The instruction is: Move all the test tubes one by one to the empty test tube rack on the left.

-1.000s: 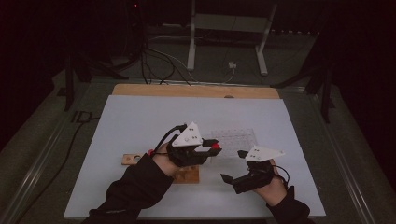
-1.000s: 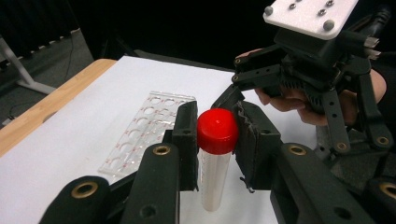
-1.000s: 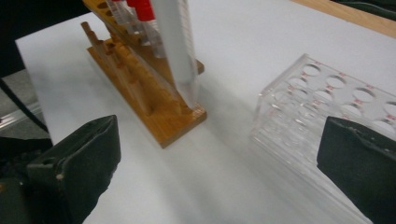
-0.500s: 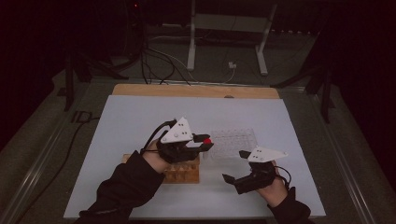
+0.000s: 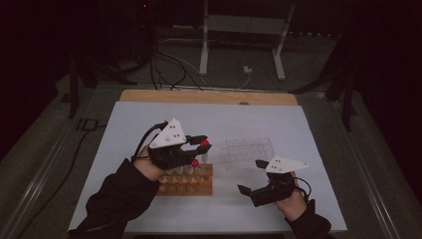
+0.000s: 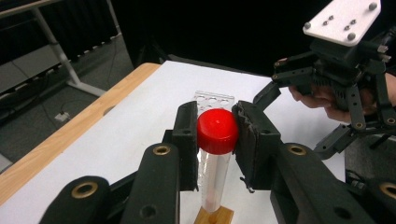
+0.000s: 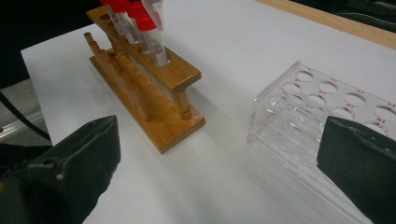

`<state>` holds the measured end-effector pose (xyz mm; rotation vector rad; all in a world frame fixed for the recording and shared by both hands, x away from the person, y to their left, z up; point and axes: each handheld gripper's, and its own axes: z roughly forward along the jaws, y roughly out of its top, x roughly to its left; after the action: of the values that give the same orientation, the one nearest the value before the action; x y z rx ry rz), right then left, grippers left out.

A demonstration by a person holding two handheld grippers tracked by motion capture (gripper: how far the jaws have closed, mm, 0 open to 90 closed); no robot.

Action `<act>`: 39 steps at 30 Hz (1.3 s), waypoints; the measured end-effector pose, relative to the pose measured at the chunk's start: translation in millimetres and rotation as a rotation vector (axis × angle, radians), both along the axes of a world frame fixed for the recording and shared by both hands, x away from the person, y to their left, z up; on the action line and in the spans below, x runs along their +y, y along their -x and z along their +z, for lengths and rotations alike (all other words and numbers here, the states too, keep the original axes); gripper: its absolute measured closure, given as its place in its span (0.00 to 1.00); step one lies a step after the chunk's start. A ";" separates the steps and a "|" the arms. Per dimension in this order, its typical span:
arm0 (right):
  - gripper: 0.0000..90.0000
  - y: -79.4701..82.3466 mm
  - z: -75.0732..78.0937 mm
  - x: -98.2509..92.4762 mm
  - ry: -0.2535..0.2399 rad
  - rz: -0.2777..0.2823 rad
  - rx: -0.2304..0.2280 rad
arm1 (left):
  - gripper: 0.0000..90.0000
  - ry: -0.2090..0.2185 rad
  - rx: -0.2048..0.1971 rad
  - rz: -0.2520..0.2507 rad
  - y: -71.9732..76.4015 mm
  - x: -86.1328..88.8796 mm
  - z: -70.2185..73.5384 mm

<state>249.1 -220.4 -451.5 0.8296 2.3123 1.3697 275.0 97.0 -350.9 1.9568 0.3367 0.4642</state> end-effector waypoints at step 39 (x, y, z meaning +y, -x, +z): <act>0.00 -0.6 0.7 0.1 -0.010 -0.006 0.003 | 0.80 0.015 -0.008 0.267 20.5 117.3 7.9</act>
<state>249.8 -220.3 -450.8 0.8419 2.3050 1.3792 254.5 214.2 -343.0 1.9026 0.5989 0.6386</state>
